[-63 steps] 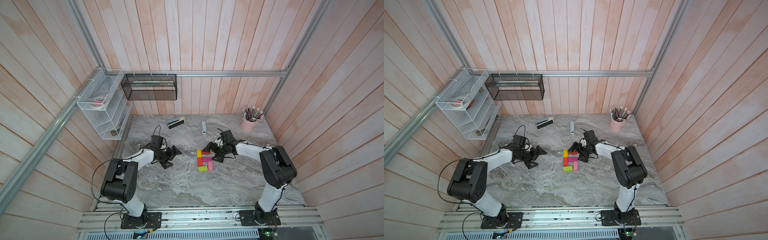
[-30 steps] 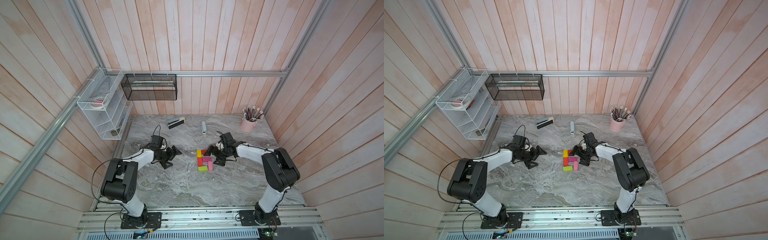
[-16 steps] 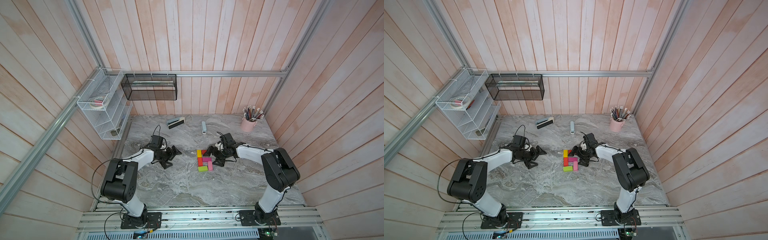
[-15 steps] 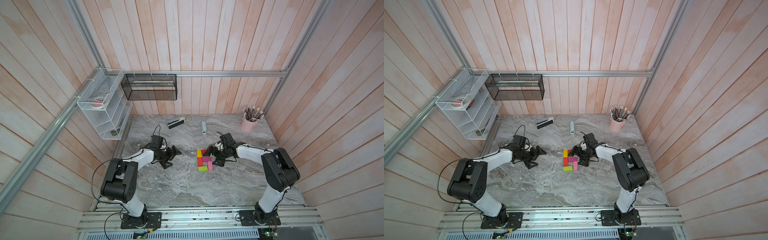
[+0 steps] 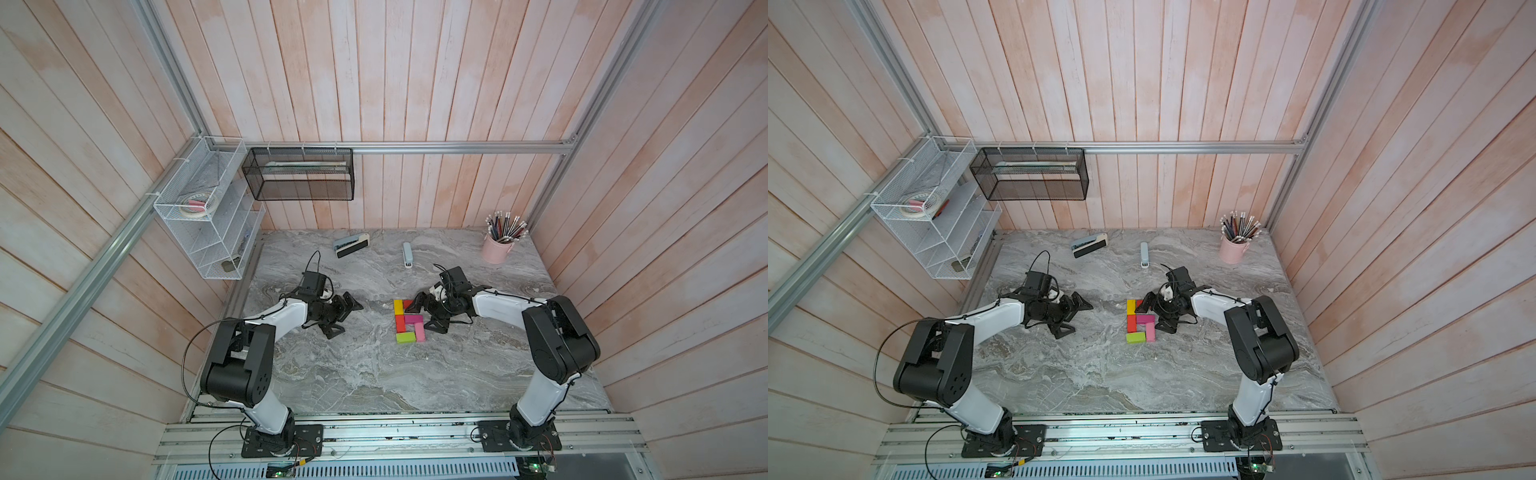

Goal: Assemble the number 6 with building blocks
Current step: Assemble the building block at the center of the board.

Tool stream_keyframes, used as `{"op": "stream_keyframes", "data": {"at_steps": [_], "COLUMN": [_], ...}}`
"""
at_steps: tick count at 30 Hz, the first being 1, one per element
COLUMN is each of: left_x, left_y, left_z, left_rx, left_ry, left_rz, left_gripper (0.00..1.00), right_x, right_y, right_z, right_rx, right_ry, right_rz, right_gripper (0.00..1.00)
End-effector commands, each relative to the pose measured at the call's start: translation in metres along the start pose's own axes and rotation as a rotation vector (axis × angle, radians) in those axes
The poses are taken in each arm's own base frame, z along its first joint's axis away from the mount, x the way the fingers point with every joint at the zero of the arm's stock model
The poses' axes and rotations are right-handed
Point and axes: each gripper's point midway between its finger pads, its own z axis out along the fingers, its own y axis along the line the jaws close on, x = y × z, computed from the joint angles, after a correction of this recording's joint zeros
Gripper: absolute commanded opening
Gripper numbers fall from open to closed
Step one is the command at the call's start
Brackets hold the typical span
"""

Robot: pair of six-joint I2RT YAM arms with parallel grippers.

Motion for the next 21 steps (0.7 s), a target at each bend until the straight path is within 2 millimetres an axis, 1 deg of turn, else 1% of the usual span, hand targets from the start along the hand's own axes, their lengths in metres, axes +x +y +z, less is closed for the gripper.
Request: {"op": "stream_keyframes", "data": {"at_steps": [1, 4, 7, 11, 14, 18, 21], "left_x": [0.001, 0.001, 0.002, 0.006, 0.019, 0.041, 0.054], "left_y": [-0.003, -0.002, -0.002, -0.002, -0.003, -0.008, -0.011], "left_z": [-0.003, -0.003, -0.003, -0.003, 0.000, 0.006, 0.007], "left_rx": [0.006, 0.005, 0.004, -0.001, -0.014, 0.018, 0.046], "left_ry": [-0.019, -0.019, -0.020, -0.015, 0.010, 0.065, 0.102], "left_rz": [0.022, 0.019, 0.020, 0.030, 0.046, 0.024, -0.009], "left_gripper": [1.00, 1.00, 1.00, 1.00, 1.00, 1.00, 1.00], "right_x": [0.006, 0.007, 0.004, -0.001, 0.001, 0.006, 0.011], "right_y": [-0.001, -0.003, -0.003, 0.001, 0.000, -0.004, -0.006], "right_z": [0.001, 0.001, -0.005, -0.019, -0.026, -0.027, -0.027], "right_rx": [-0.009, 0.002, 0.024, 0.064, 0.085, 0.073, 0.044], "right_ry": [0.012, 0.012, -0.015, -0.073, -0.086, -0.090, -0.087], "right_rz": [0.000, 0.000, -0.005, -0.039, -0.047, -0.032, -0.002], "right_gripper": [0.95, 0.95, 0.95, 0.95, 0.95, 0.95, 0.95]}}
